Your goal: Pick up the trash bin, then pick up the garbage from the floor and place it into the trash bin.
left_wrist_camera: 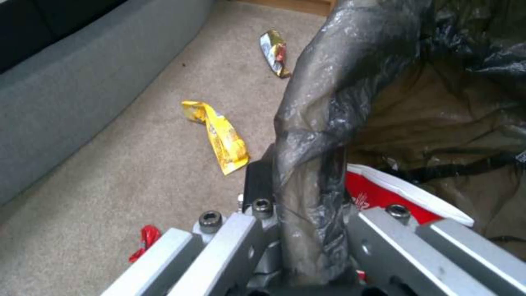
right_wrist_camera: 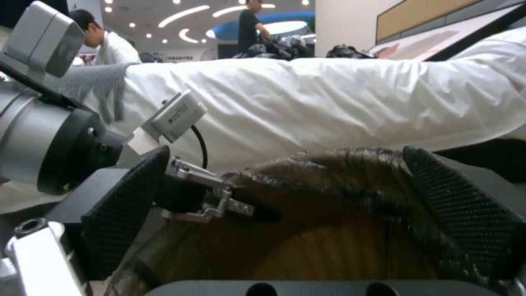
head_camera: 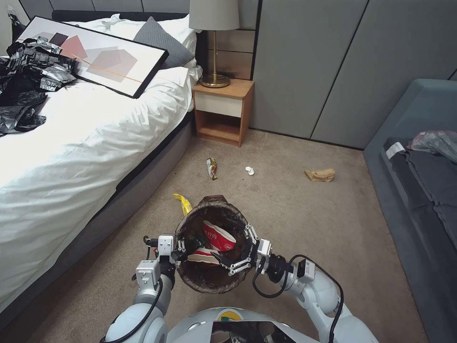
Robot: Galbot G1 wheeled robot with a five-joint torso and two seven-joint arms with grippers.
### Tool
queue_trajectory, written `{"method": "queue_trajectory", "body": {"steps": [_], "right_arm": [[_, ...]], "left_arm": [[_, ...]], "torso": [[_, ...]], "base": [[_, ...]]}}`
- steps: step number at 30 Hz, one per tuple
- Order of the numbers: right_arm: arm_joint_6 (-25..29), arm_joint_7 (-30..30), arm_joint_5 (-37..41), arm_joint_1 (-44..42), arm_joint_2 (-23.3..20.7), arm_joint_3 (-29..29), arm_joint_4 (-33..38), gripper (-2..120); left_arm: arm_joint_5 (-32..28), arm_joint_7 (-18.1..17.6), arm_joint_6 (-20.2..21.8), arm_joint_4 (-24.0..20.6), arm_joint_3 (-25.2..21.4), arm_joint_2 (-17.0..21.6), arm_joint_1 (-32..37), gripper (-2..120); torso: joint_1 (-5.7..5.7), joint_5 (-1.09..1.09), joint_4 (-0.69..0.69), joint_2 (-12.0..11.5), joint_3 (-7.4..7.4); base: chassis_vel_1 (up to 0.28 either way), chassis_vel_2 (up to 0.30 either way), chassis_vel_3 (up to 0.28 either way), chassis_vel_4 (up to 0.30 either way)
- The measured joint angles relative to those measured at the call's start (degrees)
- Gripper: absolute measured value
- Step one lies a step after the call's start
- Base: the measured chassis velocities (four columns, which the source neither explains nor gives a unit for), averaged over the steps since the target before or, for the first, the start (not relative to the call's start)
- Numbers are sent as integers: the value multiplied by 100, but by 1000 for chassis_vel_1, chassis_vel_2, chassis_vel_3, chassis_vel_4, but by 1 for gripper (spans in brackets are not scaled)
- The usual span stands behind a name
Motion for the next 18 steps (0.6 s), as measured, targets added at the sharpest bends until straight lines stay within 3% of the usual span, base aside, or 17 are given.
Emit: {"method": "queue_trajectory", "body": {"steps": [5, 11, 15, 16, 18], "right_arm": [[105, 310, -120, -91, 83, 83, 376, 100], [318, 1307, -652, -387, 364, 360, 1236, 100], [452, 2872, -1598, -1006, 751, 675, 1759, 100], [452, 2872, -1598, -1006, 751, 675, 1759, 100], [389, 3439, -1845, -1266, 856, 737, 1871, 100]], "left_arm": [[-1, 0, 1, 17, -1, 7, -9, 0], [-77, -4, 5, 57, -76, 30, -94, 0], [-158, -11, 8, 51, -139, 3, -140, 0], [-158, -11, 8, 51, -139, 3, -140, 0], [-161, -11, 5, 51, -152, 15, -155, 0]], "torso": [[0, 0, 0, 0, 0], [0, -1, 0, 0, 0], [0, 0, -1, 0, 0], [0, 0, -1, 0, 0], [0, -1, -1, 0, 0]], "base": [[0, 0, 0, 0], [0, 0, 0, 0], [0, 0, 0, 0], [0, 0, 0, 0], [0, 0, 0, 0]]}}
